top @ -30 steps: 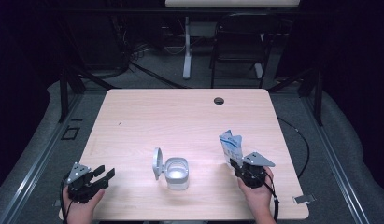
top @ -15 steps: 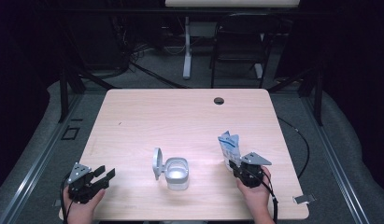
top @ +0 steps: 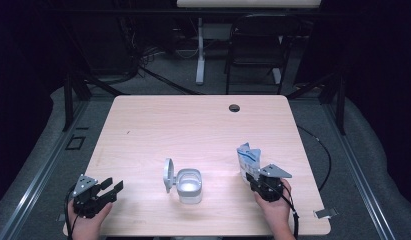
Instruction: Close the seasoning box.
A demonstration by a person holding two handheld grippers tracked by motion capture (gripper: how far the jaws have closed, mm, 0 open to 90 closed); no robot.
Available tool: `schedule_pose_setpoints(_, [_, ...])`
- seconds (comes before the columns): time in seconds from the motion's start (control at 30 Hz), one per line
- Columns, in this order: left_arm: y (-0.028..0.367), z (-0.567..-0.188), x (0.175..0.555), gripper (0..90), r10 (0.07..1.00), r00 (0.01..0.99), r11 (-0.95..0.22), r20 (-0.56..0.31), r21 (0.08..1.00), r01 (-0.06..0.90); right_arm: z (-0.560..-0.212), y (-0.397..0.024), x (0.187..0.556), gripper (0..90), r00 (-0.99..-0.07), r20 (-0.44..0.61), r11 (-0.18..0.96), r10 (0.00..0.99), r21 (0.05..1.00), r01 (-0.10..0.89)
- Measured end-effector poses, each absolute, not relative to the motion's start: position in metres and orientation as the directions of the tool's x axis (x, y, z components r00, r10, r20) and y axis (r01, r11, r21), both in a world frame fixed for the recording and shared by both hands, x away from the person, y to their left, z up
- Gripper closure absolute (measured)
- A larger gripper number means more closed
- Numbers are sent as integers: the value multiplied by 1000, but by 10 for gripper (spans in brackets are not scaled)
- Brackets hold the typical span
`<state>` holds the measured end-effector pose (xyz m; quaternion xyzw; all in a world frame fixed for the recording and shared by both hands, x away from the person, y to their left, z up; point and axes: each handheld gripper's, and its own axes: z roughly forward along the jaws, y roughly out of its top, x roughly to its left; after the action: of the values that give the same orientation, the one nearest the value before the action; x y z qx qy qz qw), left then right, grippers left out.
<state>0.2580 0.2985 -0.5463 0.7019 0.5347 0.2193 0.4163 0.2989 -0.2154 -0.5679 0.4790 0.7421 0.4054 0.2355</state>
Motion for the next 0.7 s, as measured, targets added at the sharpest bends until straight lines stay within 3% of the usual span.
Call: schedule_pose_setpoints(0.7, [300, -546, 258, 529, 933, 331, -77, -142, 819, 569, -566, -218, 296, 666, -430, 13, 235, 903, 822, 519])
